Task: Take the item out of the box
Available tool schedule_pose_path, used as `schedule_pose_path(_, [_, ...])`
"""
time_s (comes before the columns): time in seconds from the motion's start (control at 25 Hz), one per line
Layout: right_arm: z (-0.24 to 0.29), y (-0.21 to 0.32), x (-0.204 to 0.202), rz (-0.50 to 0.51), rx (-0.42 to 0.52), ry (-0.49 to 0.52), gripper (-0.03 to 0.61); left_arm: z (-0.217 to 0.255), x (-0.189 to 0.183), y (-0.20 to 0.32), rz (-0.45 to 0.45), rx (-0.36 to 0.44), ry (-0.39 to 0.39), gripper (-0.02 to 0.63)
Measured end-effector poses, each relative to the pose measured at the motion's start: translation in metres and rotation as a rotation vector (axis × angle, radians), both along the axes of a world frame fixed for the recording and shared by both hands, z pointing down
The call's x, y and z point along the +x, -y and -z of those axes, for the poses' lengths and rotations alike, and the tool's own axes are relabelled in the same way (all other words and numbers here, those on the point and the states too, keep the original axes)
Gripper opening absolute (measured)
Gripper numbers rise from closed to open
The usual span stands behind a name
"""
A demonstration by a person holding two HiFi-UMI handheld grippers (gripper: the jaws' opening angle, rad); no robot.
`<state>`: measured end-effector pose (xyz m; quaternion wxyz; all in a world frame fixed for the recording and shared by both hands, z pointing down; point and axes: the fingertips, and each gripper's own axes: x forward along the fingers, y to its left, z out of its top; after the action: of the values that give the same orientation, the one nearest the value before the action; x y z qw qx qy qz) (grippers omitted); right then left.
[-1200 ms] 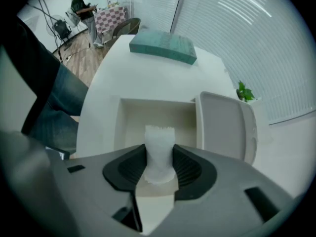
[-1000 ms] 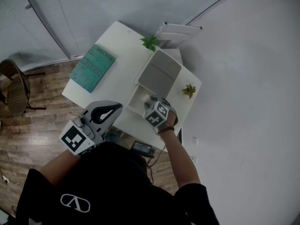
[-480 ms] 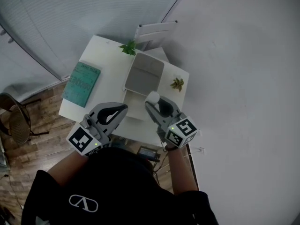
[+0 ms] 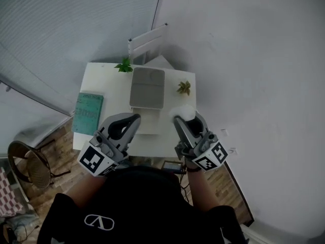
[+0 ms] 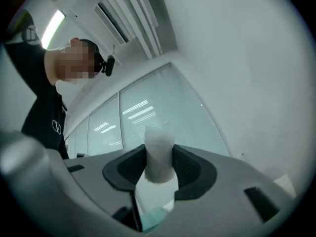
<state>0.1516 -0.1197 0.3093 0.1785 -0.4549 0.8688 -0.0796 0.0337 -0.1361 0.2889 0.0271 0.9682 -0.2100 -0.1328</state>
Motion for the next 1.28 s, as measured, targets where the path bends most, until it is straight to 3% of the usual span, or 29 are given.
schedule_pose_path(0.16, [0.031, -0.013, 0.021, -0.075, 0.102, 0.010, 0.167, 0.035, 0.003, 0.001, -0.014, 0.051, -0.039, 0.005])
schedule_pose_path(0.36, [0.043, -0.022, 0.034, -0.115, 0.139, 0.022, 0.167, 0.056, 0.000, 0.001, 0.000, 0.104, -0.056, 0.005])
schedule_pose_path(1.28, [0.040, -0.010, 0.038, -0.148, 0.115, 0.069, 0.164, 0.064, -0.023, 0.007, 0.062, 0.105, -0.070, 0.005])
